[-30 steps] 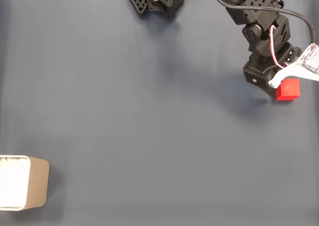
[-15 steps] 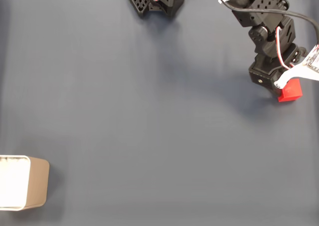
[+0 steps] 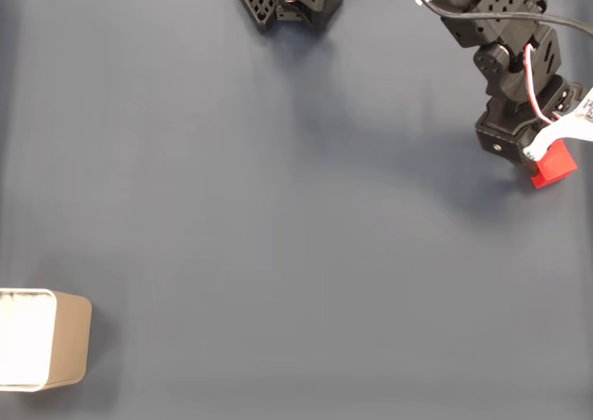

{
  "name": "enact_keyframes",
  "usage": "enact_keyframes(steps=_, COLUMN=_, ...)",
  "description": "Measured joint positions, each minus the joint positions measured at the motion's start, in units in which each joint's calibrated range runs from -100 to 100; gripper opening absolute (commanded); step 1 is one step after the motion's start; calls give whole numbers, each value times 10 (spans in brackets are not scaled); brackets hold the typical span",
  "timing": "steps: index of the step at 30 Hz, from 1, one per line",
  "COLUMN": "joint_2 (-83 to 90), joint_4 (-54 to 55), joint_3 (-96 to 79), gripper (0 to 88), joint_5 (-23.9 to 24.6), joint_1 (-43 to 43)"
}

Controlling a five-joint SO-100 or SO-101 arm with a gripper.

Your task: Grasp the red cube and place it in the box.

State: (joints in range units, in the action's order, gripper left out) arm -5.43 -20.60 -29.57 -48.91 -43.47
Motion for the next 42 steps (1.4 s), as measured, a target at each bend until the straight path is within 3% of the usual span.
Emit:
enact_keyframes(steps=27, joint_2=-45, joint_4=28, joint_3=48, gripper=452, joint_5=-1, joint_1=-11)
enact_keyframes(steps=42, joint_2=-43, joint_4=13, joint_3=35, gripper=225, joint_5=-11, joint_1=-16)
